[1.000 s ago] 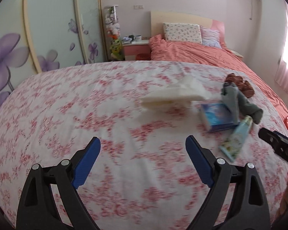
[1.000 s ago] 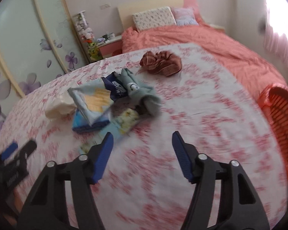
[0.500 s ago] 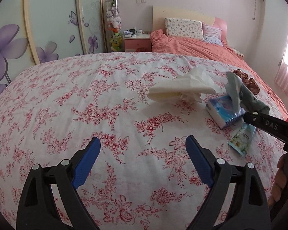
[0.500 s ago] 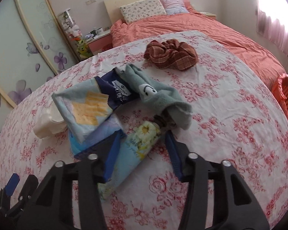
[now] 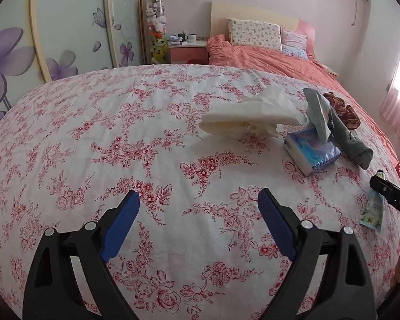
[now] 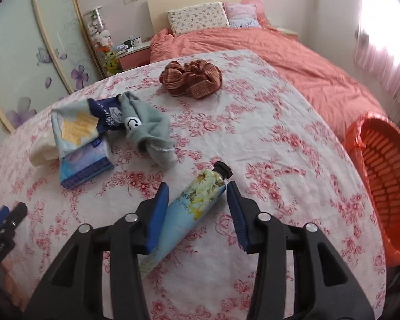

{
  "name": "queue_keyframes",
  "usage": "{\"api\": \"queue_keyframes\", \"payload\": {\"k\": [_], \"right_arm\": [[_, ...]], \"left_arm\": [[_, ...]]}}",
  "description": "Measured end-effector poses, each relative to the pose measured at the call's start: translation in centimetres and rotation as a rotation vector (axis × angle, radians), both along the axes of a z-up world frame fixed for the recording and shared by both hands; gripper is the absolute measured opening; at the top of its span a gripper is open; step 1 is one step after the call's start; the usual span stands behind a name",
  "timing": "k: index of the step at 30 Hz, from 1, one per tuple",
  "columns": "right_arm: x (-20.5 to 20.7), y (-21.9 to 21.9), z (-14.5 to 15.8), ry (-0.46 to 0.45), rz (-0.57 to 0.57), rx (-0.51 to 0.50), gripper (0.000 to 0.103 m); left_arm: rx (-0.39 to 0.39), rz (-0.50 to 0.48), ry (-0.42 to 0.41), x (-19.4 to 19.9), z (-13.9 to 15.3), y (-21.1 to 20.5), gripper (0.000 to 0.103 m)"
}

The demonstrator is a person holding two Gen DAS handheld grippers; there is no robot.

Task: Collect trash
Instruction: 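Move both open tools back over the bed toward the remaining items, then grasp the white tissue with the left tool while the right tool grasps the blue lotion tube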

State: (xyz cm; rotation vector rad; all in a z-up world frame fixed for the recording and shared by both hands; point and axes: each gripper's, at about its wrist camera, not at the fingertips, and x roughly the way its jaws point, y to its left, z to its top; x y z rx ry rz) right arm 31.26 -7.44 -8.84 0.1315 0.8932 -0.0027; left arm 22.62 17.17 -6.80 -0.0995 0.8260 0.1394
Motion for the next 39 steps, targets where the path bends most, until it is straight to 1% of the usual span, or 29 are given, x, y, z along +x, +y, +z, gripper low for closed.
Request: {"api": "queue_keyframes", "payload": {"k": [2,4,5,6,8,10,13,16,20,25,28,29,31,34,36,37,39], "right_arm": [[0.0,-0.1,-0.1,0.002,-0.009,-0.007,0.049],[-0.1,0.0,-0.1,-0.001,-0.012,-0.013,0.049],[-0.1,-0.1,-0.1,0.002,-0.004,-0.010,0.045],[0.0,0.0,-0.1,-0.001,0.011,-0.009,0.044],[-0.2,0.1,0.1,-0.005,0.041,-0.044,0.043],[-0.6,-0.3,0.1,-0.018,0.048,-0.075,0.043],[-0.7,-1.2,0.1,-0.020,0.041,-0.063,0.043],[-0.8,-1.5,0.0,-0.023,0.049,-0.056,0.043],[-0.7,-1.6,0.0,-0.025,0.058,-0.051,0.043],[-0.7,-1.9,-0.1,-0.019,0.059,-0.029,0.044],[-0.7,-2.1,-0.2,-0.014,0.055,-0.015,0.047],[-0.7,-2.2,-0.2,-0.013,0.052,-0.008,0.048],[-0.7,-2.3,-0.3,-0.014,0.052,-0.002,0.049],[-0.8,-2.3,-0.2,-0.014,0.052,-0.008,0.050],[-0.9,-2.4,-0.2,-0.010,0.048,-0.004,0.050],[-0.9,-2.4,-0.2,-0.005,0.046,0.002,0.051],[-0.9,-2.4,-0.2,0.004,0.035,0.014,0.052]], "left_arm": [[0.000,0.005,-0.001,0.0,0.0,0.0,0.090],[0.003,0.003,-0.009,-0.1,0.0,-0.2,0.090],[0.011,0.001,-0.015,0.1,0.2,-0.3,0.090],[0.020,-0.002,-0.021,0.3,0.3,-0.5,0.090],[0.027,-0.011,-0.034,0.9,0.9,-0.9,0.090],[0.027,-0.016,-0.057,1.7,1.6,-1.4,0.090],[0.028,-0.027,-0.091,3.5,2.7,-2.3,0.091],[0.042,-0.043,-0.103,4.9,3.0,-3.2,0.093],[0.090,-0.070,-0.081,7.3,2.8,-4.1,0.093],[0.080,-0.071,-0.054,9.5,2.8,-4.0,0.093],[0.094,-0.077,0.002,11.1,1.8,-3.8,0.093],[0.087,-0.079,0.023,11.5,1.3,-3.7,0.093],[0.032,-0.100,0.055,11.8,0.3,-3.5,0.093],[-0.011,-0.121,0.085,11.8,-0.8,-3.6,0.087],[-0.021,-0.129,0.089,11.7,-1.1,-3.8,0.078],[-0.025,-0.135,0.084,11.6,-1.1,-3.8,0.075],[-0.021,-0.143,0.072,11.5,-1.0,-3.8,0.066]]}}
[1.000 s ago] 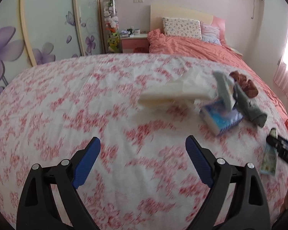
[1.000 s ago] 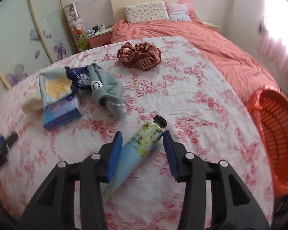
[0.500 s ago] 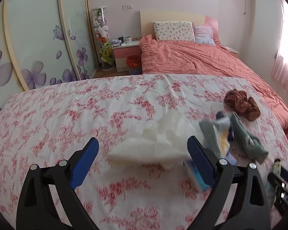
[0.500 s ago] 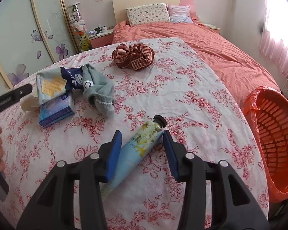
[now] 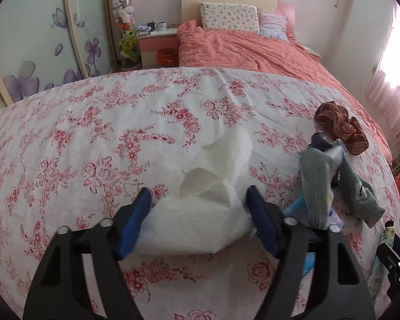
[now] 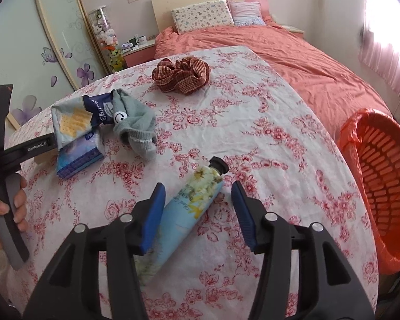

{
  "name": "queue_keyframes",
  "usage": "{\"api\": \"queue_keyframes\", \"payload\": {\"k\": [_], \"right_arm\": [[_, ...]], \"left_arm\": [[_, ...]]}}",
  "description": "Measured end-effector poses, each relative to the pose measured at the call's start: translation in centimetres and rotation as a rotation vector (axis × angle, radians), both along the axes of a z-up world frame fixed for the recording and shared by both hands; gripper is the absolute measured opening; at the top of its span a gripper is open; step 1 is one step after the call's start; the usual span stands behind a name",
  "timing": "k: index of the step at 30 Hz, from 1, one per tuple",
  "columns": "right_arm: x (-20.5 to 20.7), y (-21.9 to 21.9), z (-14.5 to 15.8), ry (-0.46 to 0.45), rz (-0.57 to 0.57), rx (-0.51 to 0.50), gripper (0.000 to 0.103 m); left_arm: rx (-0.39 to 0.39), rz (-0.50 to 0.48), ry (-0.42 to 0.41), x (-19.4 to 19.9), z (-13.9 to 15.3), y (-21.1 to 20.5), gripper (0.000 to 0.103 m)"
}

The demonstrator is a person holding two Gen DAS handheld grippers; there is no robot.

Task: Collect trash
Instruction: 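Grasp the white tissue with the left tool while the right tool grasps the blue lotion tube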

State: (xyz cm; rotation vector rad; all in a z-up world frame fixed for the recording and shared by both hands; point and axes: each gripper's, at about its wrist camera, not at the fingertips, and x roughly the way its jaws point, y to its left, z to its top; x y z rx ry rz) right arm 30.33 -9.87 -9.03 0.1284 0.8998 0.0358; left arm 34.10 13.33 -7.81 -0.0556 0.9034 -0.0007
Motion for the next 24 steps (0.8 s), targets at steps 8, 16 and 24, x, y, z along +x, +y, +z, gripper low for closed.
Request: {"api": "queue_keyframes", "payload": {"k": [8,16,24], "right_arm": [[-0.3,1.0,0.0,-0.001,0.058,-0.021,0.030],[-0.5,2.2,0.1,-0.023,0.139,-0.049,0.027],[-0.3,2.8,0.0,-0.013,0.105,-0.071,0.030]], "left_arm": [[0.037,0.031,-0.043,-2.7,0.9,1.5,0.053],[0.061,0.009,-0.048,-8.4,0.7,0.8,0.052],[0.056,0.029,-0.047,-8.5,0.8,0.5,0.067]]}}
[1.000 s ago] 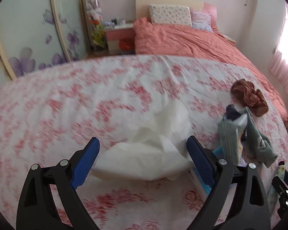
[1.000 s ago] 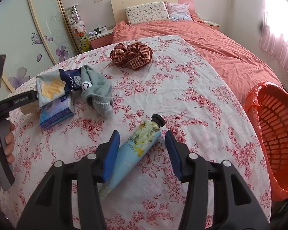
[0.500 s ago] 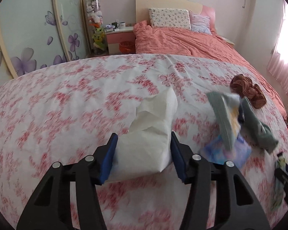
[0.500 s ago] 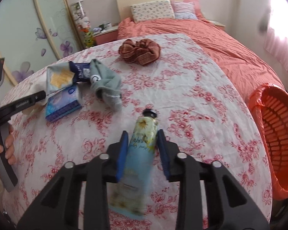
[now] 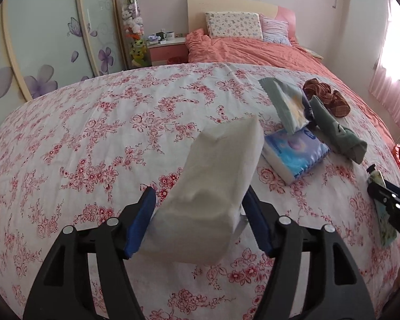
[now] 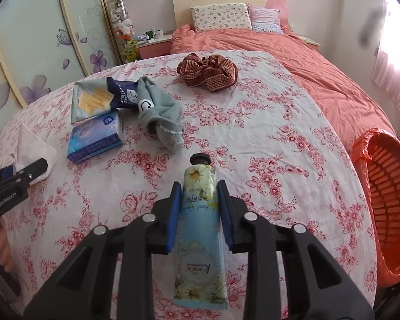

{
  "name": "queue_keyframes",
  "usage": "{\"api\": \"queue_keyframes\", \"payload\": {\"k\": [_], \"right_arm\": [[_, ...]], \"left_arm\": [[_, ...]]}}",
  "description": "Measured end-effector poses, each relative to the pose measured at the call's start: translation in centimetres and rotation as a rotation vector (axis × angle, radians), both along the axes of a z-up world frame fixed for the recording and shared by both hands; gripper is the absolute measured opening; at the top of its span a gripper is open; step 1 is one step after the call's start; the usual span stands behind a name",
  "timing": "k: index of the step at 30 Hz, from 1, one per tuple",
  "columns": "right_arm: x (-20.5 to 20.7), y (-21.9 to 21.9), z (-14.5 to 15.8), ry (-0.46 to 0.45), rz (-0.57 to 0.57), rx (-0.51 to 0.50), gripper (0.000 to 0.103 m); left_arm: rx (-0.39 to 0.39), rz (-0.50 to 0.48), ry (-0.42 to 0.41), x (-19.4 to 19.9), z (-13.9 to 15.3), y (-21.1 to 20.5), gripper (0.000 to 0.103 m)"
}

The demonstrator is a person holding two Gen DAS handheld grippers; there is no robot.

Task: Collect trash
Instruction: 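Grasp the white tissue with the left tool while the right tool grasps the blue lotion tube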

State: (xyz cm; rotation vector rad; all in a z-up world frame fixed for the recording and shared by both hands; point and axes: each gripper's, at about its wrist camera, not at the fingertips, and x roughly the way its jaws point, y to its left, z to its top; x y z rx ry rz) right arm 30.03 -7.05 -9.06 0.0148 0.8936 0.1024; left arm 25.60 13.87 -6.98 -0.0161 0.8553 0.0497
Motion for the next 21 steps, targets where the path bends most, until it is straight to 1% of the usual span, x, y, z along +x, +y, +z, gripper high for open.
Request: {"api": "queue_keyframes", "payload": {"k": [8,11,15,21], "right_arm": [[0.1,0.2,0.0,0.004,0.000,-0.019,0.030],[0.1,0.3,-0.1,0.005,0.001,-0.013,0.031],[0.1,0.3,-0.1,0.005,0.003,-0.021,0.032],[0.1,0.4,-0.2,0.005,0.006,-0.031,0.035]], "left_arm": [[-0.002,0.014,0.004,1.0,-0.3,0.1,0.067],[-0.015,0.021,0.017,1.3,-0.5,0.3,0.065],[-0.037,0.047,0.042,1.6,-1.0,0.9,0.064],[-0.013,0.051,0.047,1.7,-1.1,0.6,0.065]]}}
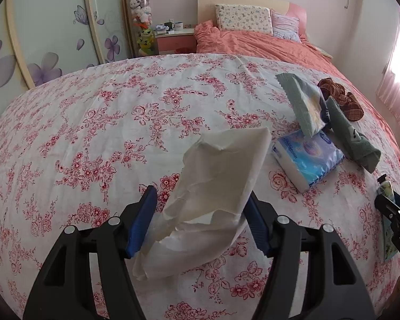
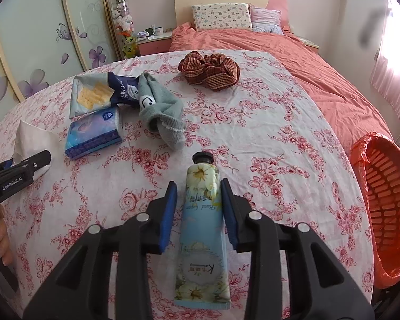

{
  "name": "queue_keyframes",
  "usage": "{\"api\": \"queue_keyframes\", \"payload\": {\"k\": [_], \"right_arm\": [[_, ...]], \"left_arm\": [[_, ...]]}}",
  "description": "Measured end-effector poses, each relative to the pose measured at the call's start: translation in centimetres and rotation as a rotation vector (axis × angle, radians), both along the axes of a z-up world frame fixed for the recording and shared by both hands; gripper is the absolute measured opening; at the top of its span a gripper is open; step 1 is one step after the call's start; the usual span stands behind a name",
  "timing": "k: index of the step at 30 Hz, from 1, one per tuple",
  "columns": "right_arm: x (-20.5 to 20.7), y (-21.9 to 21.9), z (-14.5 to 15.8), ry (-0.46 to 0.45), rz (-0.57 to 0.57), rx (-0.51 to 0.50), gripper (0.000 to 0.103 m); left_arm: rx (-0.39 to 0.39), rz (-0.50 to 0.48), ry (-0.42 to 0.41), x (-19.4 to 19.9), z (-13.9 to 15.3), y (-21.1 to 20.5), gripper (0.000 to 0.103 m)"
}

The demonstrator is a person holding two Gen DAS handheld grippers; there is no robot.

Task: Collect trash
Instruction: 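Grasp the white tissue with the left tool while the right tool grasps the blue lotion tube, then lift and carry the tissue and lotion tube over the orange basket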

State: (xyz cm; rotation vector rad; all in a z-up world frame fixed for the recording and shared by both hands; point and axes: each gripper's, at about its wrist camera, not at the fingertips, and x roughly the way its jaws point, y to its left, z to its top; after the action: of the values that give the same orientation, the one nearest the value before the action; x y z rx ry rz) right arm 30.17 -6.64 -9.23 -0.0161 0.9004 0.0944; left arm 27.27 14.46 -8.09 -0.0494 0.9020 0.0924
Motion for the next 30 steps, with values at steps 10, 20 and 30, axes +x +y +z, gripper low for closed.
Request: {"api": "queue_keyframes", "payload": {"k": [10,20,30], "right_arm": [[-0.1,0.2,0.0,0.002,-0.001,-0.009,0.042],[-0.1,-0.3,0.0,0.002,-0.006,0.017,0.042],[0.0,-1.4,0.1,-0.006,-0.033,0.085,0.033]], "left_arm": [[0.008,0.009,0.002,0.0,-0.1,-0.1,0.066],[-0.012,0.029,-0.003,-0.2,-0.1,0.4,0.066],[-0.031,0.020,-0.011,-0.4,0.0,0.8,0.062]]}}
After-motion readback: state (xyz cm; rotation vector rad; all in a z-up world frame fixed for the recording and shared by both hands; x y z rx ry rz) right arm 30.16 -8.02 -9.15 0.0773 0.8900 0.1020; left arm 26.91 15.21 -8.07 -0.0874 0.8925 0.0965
